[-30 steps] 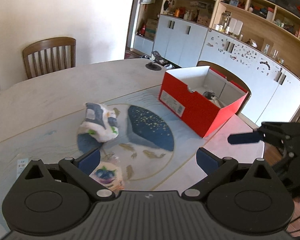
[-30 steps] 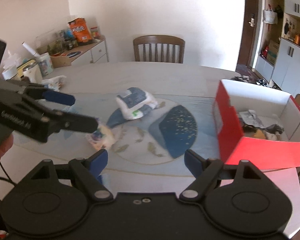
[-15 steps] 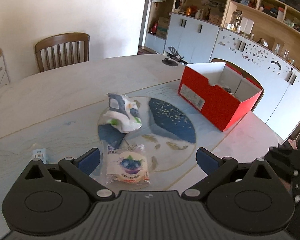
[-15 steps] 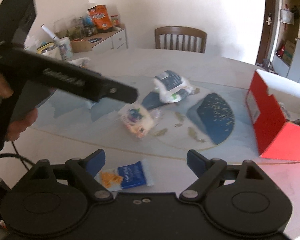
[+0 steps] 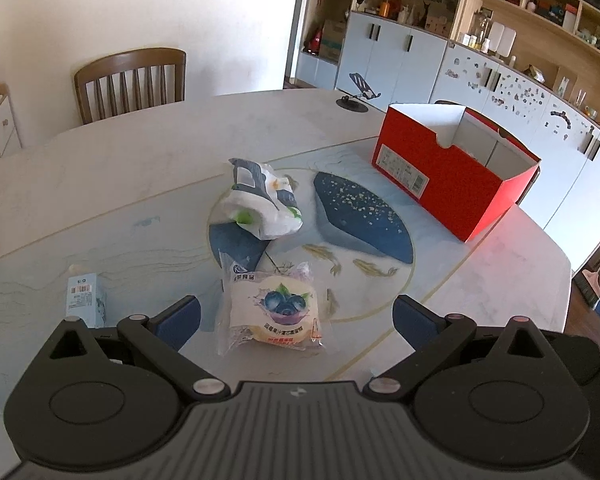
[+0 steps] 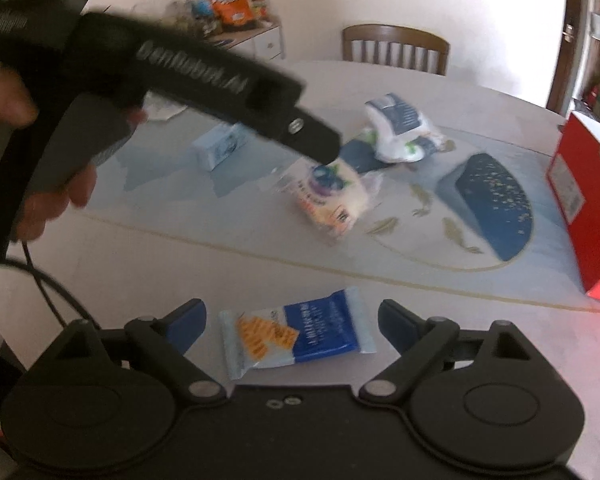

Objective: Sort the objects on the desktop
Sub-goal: 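Grasp the blueberry bread packet with the left gripper while the right grasps the blue cracker packet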

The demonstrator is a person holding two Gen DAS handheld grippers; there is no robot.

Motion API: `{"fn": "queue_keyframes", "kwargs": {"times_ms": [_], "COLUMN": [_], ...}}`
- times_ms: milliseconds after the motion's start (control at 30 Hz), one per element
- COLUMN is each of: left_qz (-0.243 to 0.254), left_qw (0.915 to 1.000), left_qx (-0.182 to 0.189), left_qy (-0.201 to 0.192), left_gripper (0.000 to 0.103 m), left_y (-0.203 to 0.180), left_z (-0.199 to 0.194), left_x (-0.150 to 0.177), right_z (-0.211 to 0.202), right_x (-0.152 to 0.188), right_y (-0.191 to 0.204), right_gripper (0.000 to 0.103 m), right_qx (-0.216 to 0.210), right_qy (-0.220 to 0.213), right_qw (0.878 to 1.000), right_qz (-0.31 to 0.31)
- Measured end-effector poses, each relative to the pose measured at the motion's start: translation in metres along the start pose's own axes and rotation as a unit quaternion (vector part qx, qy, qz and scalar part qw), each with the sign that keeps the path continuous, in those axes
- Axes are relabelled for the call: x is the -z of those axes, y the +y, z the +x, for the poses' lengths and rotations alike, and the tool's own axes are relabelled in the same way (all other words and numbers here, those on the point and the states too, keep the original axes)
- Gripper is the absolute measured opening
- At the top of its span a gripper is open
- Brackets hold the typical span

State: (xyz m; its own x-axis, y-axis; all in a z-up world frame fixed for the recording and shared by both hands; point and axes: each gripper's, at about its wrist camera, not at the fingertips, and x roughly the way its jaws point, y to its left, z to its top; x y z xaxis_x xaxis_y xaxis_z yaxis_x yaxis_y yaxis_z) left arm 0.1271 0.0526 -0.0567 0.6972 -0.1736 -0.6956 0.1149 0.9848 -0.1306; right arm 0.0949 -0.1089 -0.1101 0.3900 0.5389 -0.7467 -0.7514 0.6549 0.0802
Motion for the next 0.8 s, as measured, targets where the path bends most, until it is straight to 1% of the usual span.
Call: {"fn": "queue_keyframes", "kwargs": {"times_ms": [167,467,567,800], "left_qz": [0.005,0.003,0.002,0.002], "left_qw": [1.0,0.9998,0.9998,0.9996], "left_qx": [-0.002,-0.008,-0.01,-0.014], "left_qy": [0.005,0.015,0.019,0.025], "left_gripper": [0.103,0.103,0.103,0.103], "left_y": [0.0,0.003,0.003,0.003], "left_z": [0.003,0.009,0.011,0.018], "left_x": [-0.001,-0.003,-0.004,-0.004], "right_z": [0.013,0.028,0.035,0.041], "right_x": [0.005,0.008,0.007,0.008], "right_y": [-0.001,0.0,-0.001,-0.002], "right_gripper": [0.094,0.094,0.094,0.096], "right_qx": [0.007,-0.005,-0.002,-0.007], "right_qy": [0.013,0.026,0.033,0.033], "right_qw": [1.0,0.999,0.999,0.998], "right_qz": [-0.007,-0.029,-0.037,-0.053]}}
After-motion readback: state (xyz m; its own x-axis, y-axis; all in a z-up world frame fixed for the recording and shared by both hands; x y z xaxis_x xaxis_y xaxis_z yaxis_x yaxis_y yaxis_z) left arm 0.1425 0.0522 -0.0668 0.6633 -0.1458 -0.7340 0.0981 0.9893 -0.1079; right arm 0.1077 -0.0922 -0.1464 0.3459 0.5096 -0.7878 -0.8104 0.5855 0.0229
